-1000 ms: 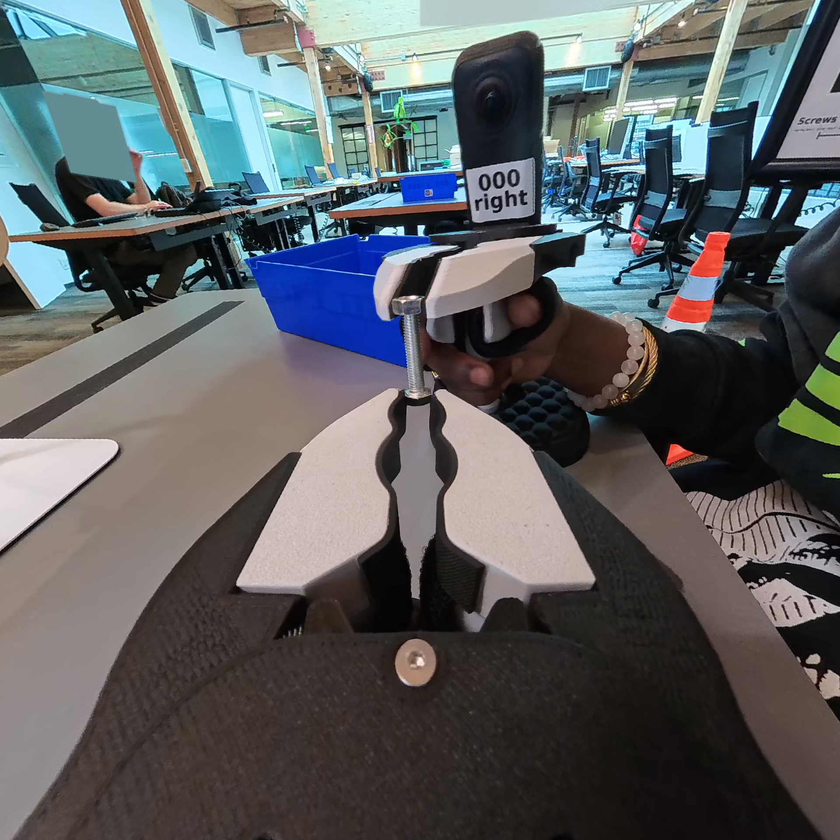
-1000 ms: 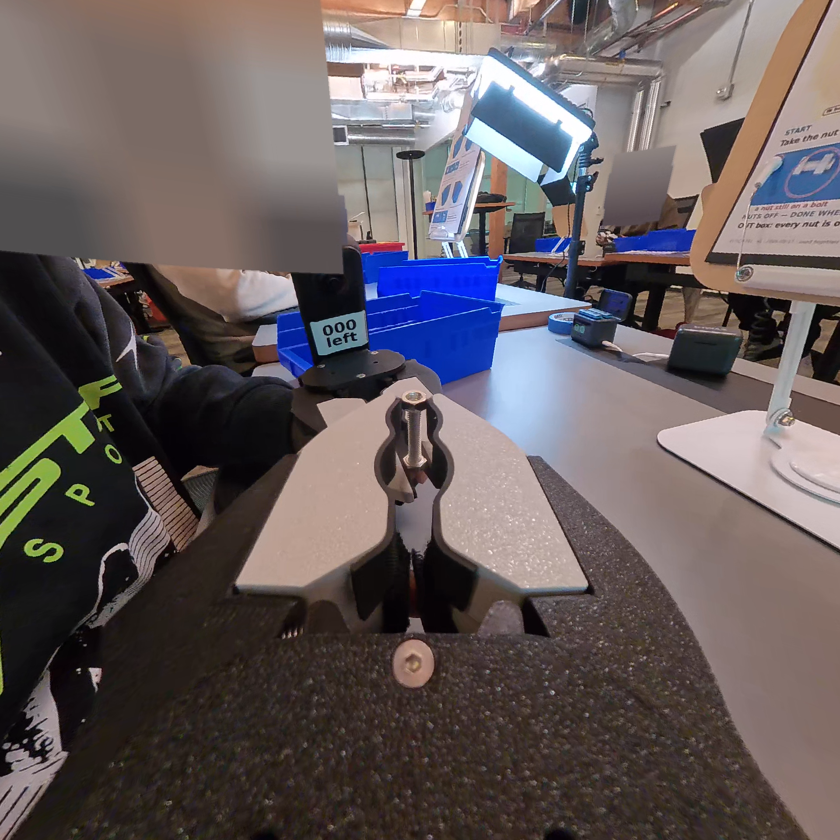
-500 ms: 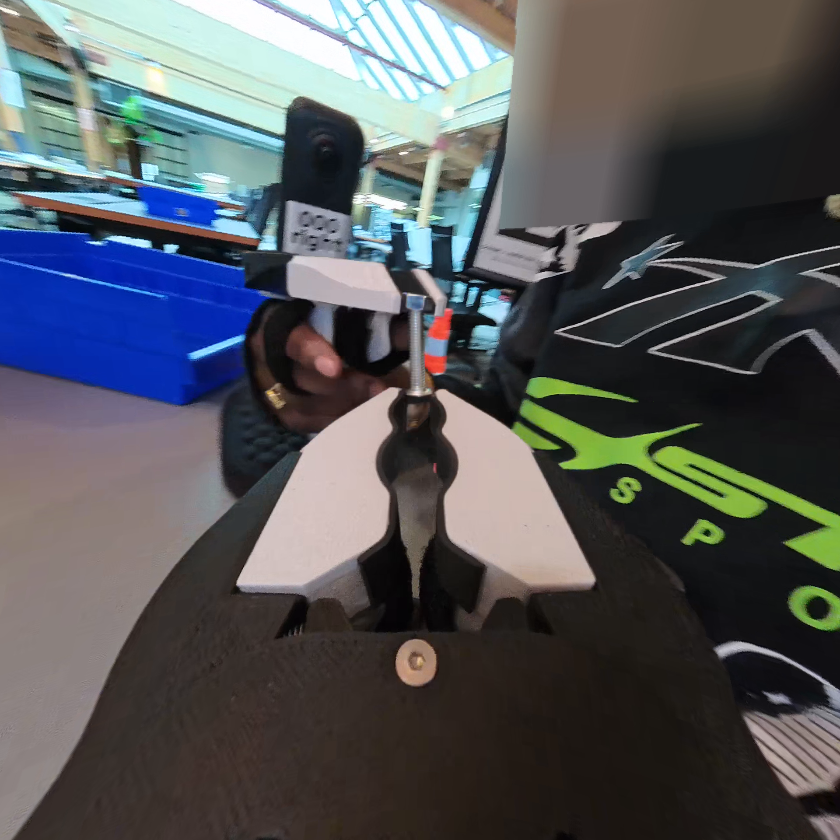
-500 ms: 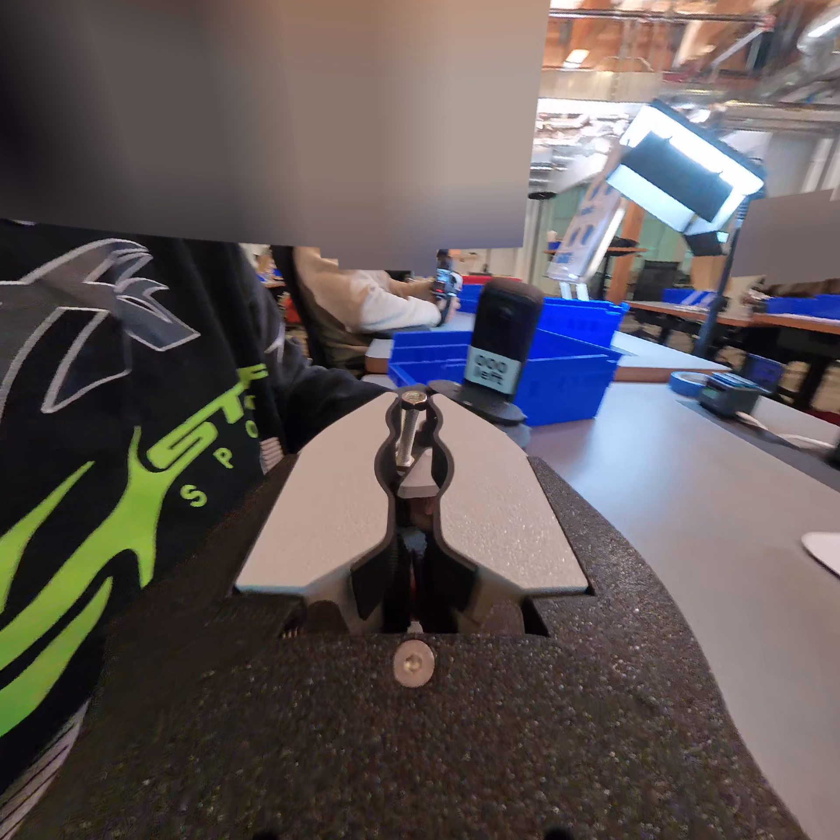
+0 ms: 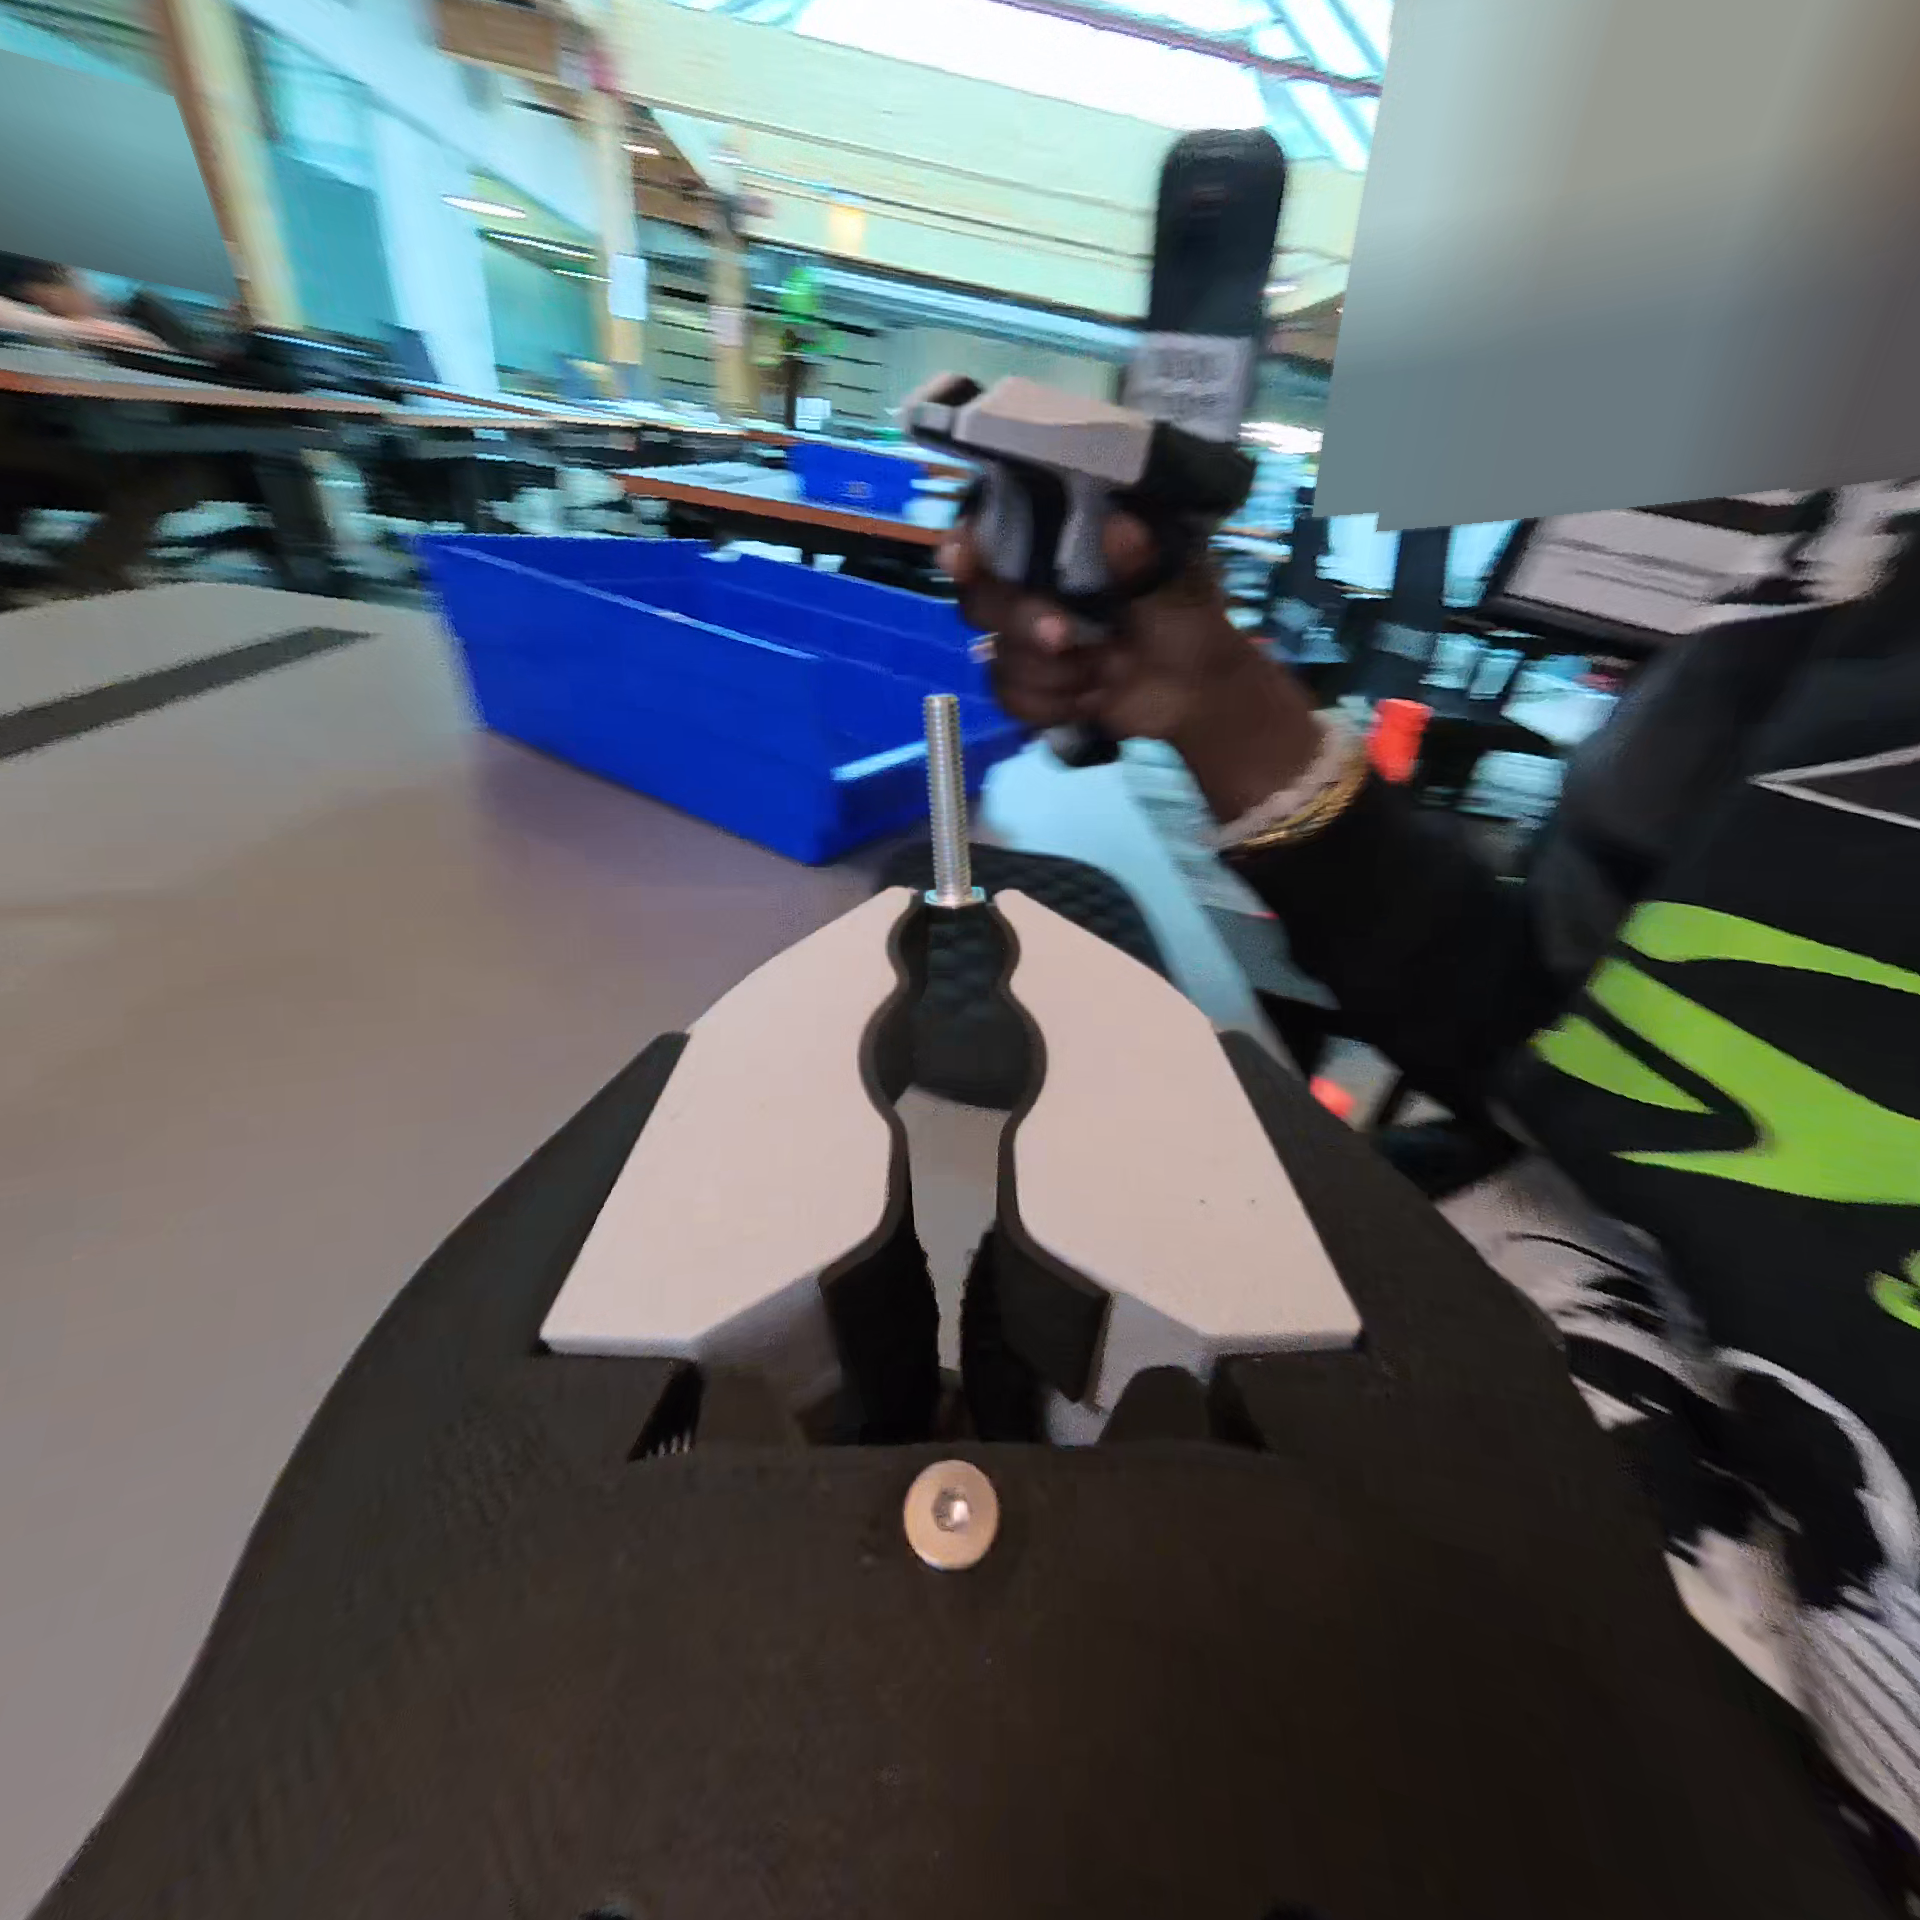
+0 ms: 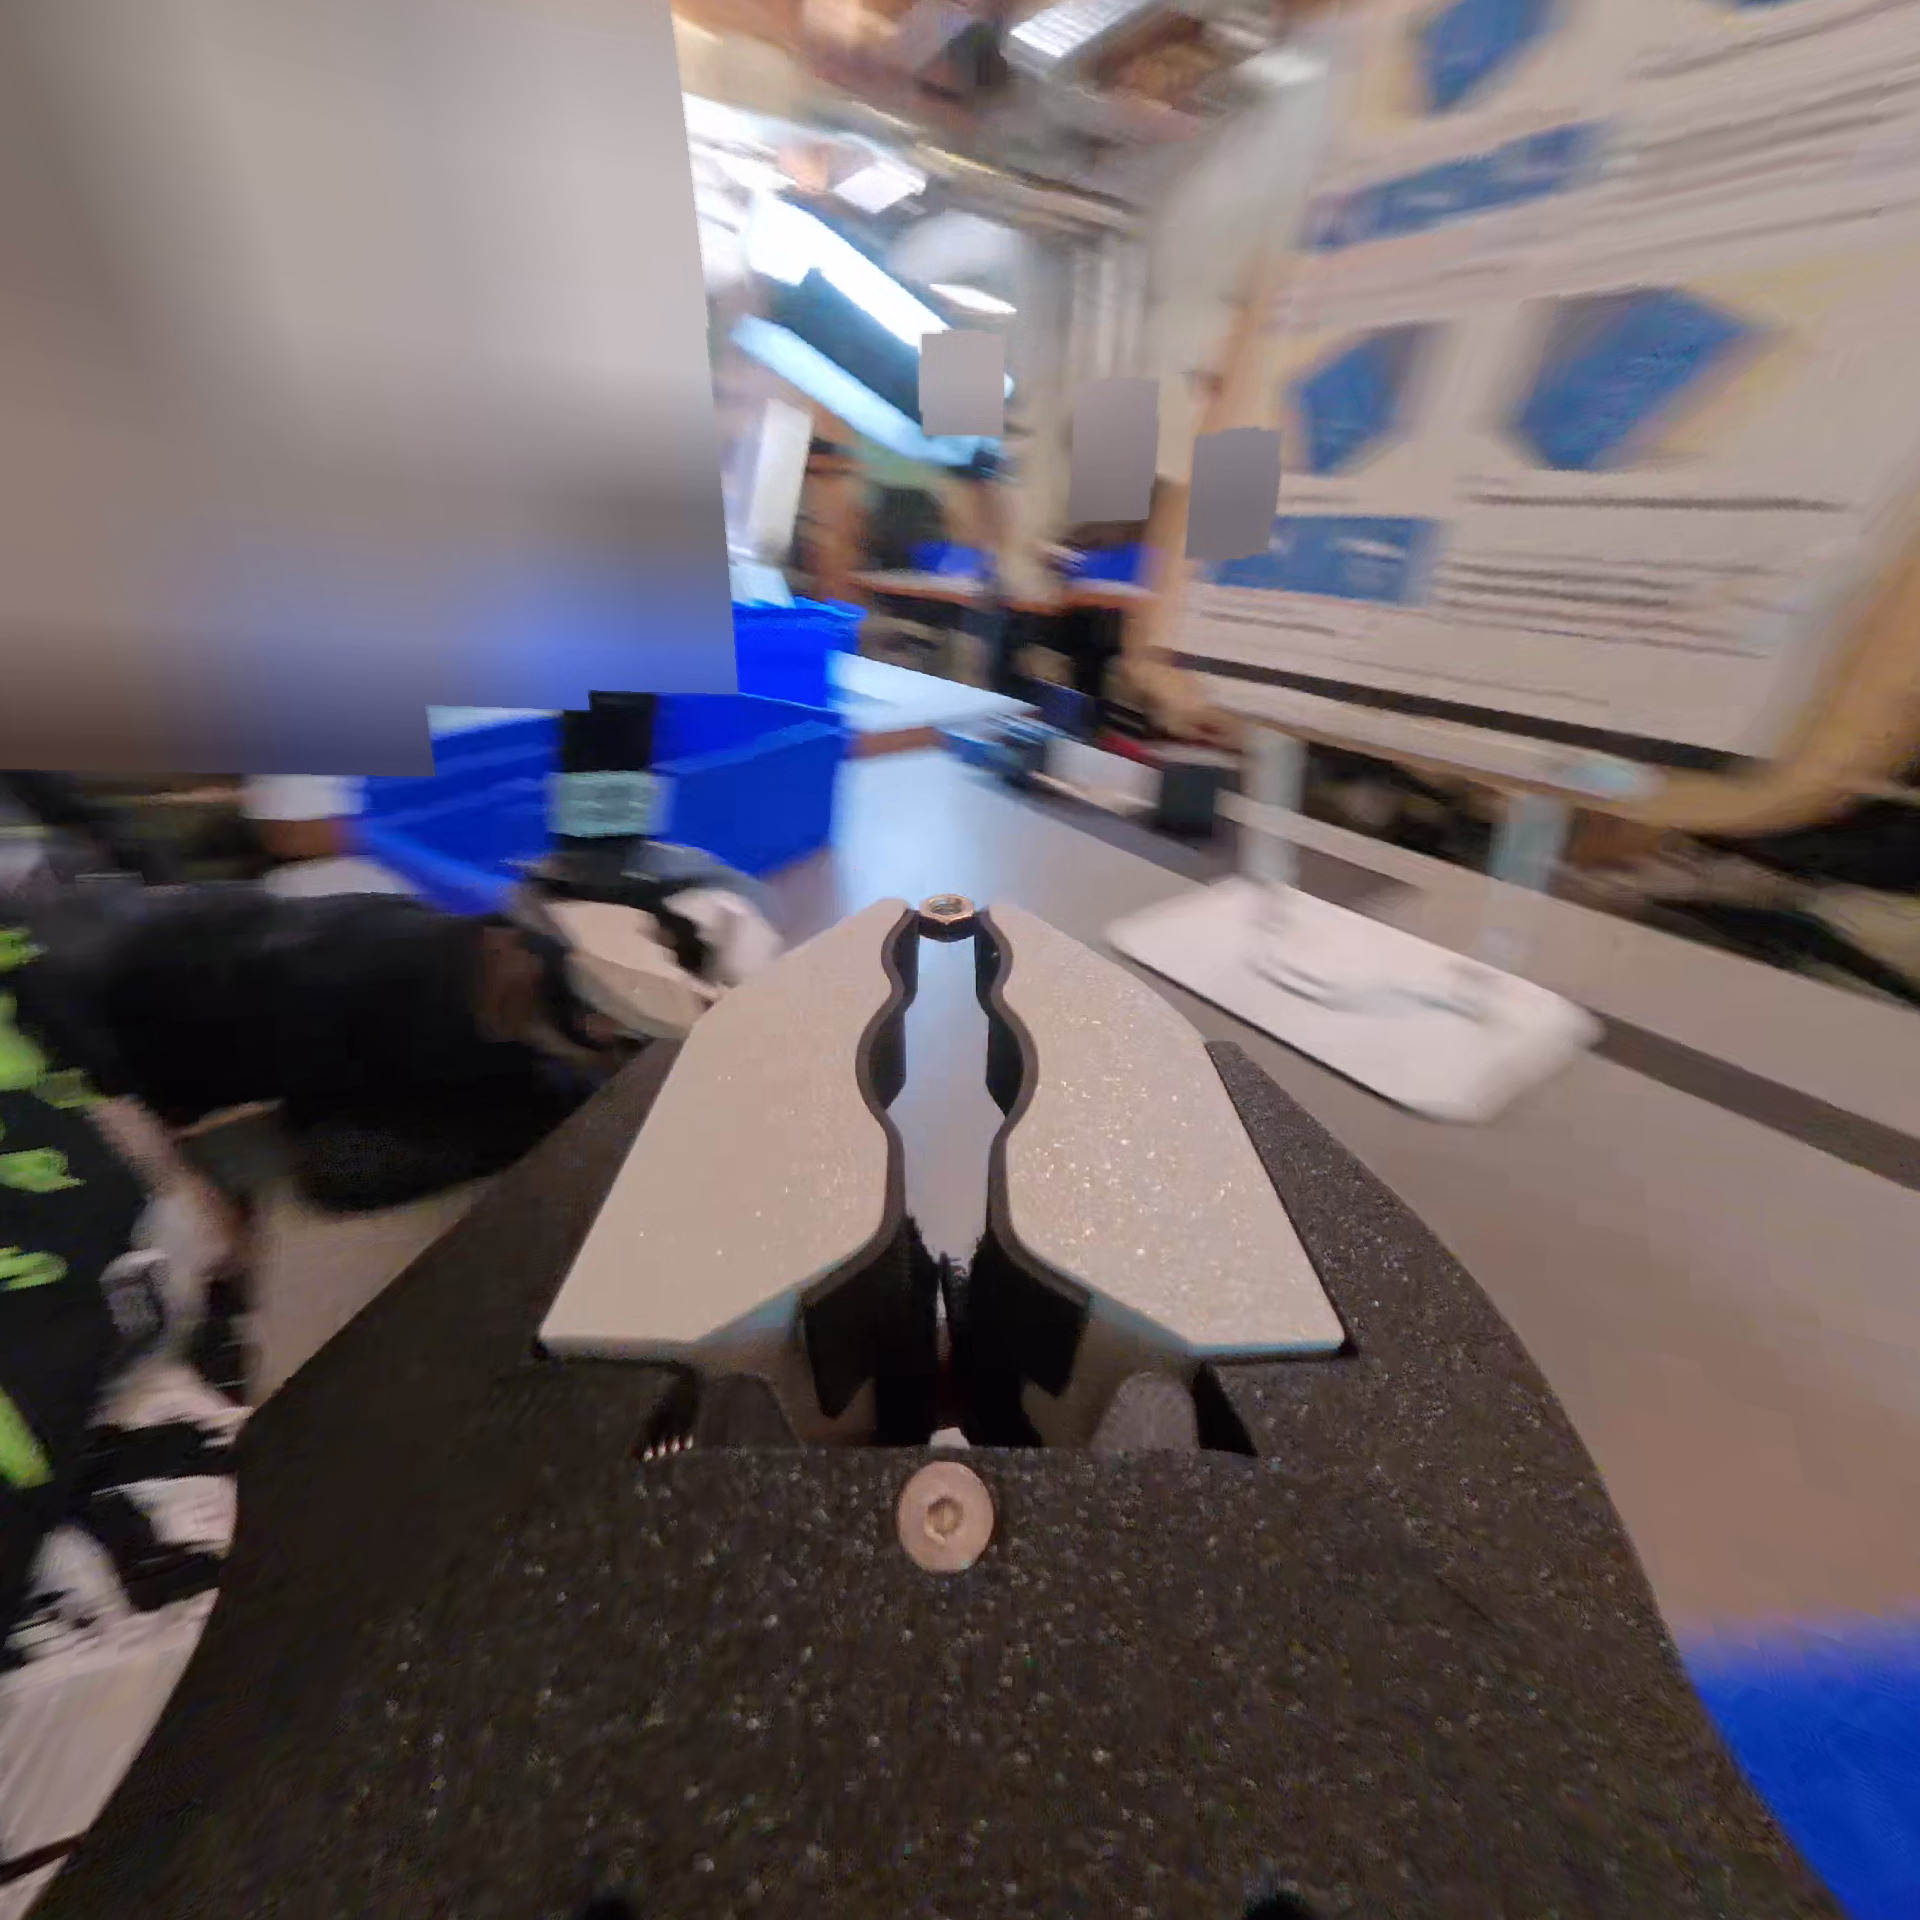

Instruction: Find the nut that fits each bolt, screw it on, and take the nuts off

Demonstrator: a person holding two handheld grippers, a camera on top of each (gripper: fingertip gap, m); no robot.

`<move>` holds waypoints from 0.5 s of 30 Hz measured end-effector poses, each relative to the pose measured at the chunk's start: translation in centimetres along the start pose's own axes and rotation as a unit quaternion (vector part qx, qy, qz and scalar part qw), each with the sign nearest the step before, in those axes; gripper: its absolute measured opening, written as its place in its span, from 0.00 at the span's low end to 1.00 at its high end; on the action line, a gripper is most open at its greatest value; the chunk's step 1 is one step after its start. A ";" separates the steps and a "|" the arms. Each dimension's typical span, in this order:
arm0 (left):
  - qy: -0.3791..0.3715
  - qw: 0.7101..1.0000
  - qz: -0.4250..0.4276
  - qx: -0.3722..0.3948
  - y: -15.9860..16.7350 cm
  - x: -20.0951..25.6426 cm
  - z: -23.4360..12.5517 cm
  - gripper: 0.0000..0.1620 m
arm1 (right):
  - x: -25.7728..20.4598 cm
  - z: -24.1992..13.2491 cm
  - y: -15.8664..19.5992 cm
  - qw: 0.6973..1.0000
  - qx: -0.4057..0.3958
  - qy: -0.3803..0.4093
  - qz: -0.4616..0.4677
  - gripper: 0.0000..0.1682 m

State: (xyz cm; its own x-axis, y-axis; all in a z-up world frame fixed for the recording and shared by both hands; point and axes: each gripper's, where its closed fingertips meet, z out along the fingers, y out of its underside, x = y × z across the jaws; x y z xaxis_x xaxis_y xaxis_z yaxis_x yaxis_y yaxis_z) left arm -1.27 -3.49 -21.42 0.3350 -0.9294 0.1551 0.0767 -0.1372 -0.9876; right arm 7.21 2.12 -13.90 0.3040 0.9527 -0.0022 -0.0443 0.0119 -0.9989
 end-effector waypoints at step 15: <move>-0.121 0.992 0.043 0.020 -0.8 -3.4 -1.2 0.06 | 17.1 -19.7 14.6 0.762 -0.458 0.444 0.117 0.06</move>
State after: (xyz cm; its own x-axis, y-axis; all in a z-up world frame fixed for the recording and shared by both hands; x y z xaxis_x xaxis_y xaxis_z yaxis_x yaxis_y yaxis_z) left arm -3.59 -0.61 -21.20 0.5569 -0.8270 0.0776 0.0744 -0.0434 -0.9963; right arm 30.50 12.60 -29.45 0.9314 0.3104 0.1902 0.3618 -0.7306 -0.5791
